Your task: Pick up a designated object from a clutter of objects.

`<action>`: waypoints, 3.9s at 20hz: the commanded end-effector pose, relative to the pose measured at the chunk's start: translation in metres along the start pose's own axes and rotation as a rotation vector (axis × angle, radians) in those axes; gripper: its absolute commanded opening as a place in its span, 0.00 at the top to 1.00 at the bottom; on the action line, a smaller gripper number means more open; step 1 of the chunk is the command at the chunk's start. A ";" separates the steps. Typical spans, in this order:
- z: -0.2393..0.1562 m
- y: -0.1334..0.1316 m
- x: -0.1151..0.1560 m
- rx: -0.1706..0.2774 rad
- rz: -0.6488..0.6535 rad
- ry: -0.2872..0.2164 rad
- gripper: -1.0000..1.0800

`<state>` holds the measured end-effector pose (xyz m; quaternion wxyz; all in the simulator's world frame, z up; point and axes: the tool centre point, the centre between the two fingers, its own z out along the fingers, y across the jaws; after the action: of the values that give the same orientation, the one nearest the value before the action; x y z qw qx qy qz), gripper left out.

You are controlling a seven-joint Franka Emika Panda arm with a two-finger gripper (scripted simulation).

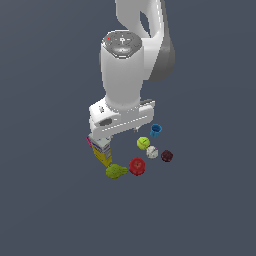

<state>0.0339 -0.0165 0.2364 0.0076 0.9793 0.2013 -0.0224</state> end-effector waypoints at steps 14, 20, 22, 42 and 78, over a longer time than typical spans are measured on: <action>0.054 0.025 0.025 -0.008 -0.391 0.013 0.04; 0.077 0.034 0.033 -0.010 -0.542 0.019 0.04; 0.084 0.036 0.035 -0.011 -0.592 0.022 0.04; 0.141 0.054 0.050 -0.017 -0.953 0.045 0.04; 0.192 0.055 0.052 -0.018 -0.969 0.046 1.00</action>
<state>0.0954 -0.0509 0.0413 0.0000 0.7731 0.6343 -0.0001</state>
